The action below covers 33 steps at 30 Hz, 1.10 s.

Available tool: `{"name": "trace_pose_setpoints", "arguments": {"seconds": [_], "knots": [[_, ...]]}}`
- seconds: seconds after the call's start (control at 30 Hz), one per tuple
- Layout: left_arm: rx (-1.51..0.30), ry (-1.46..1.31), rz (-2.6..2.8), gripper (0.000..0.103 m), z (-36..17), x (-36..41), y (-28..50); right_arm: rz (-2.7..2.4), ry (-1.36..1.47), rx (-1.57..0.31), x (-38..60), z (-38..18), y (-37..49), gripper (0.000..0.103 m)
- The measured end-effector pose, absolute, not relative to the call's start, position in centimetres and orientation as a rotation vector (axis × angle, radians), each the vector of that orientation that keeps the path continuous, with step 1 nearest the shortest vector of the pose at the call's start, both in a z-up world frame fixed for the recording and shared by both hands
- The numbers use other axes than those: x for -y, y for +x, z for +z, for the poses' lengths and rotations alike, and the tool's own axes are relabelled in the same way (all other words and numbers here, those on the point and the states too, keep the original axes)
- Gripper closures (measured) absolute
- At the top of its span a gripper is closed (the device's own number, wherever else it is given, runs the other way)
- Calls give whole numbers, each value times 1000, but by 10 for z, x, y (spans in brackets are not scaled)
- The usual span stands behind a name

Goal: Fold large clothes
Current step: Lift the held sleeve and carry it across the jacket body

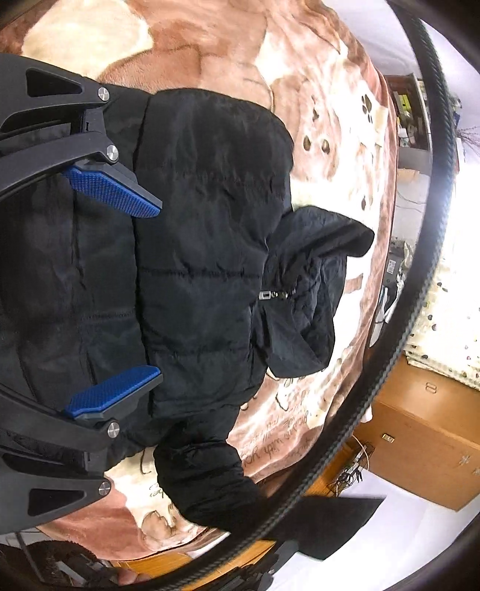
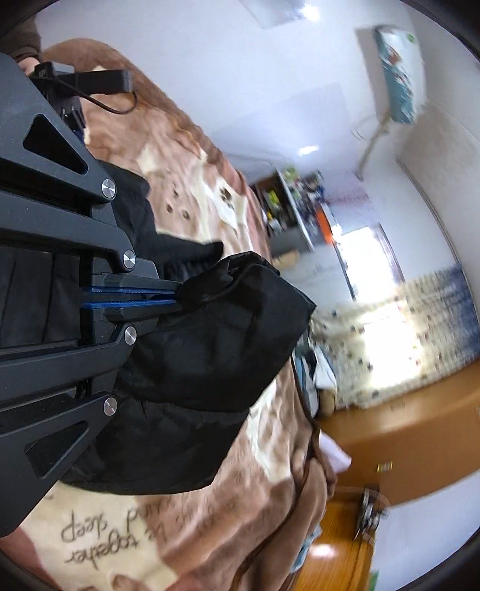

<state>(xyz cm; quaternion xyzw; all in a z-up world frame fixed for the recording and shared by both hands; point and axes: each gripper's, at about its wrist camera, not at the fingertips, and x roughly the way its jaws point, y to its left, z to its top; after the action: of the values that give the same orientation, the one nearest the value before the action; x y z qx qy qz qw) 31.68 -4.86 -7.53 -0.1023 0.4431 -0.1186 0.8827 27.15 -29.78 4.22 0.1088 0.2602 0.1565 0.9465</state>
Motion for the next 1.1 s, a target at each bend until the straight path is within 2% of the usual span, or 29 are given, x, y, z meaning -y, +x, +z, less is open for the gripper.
{"name": "trace_pose_setpoints", "arguments": {"seconds": [0.53,0.9,1.1], "knots": [[-908,-294,-140,21,-83,-22,312,497,296,-693,188,-26,306,101],[-882,-350,-84,21,-90,-53,304,601,345,-742,139,-44,310,101],[-876,-423,-67,21,-96,-71,304,596,337,-868,116,-79,323,100]]}}
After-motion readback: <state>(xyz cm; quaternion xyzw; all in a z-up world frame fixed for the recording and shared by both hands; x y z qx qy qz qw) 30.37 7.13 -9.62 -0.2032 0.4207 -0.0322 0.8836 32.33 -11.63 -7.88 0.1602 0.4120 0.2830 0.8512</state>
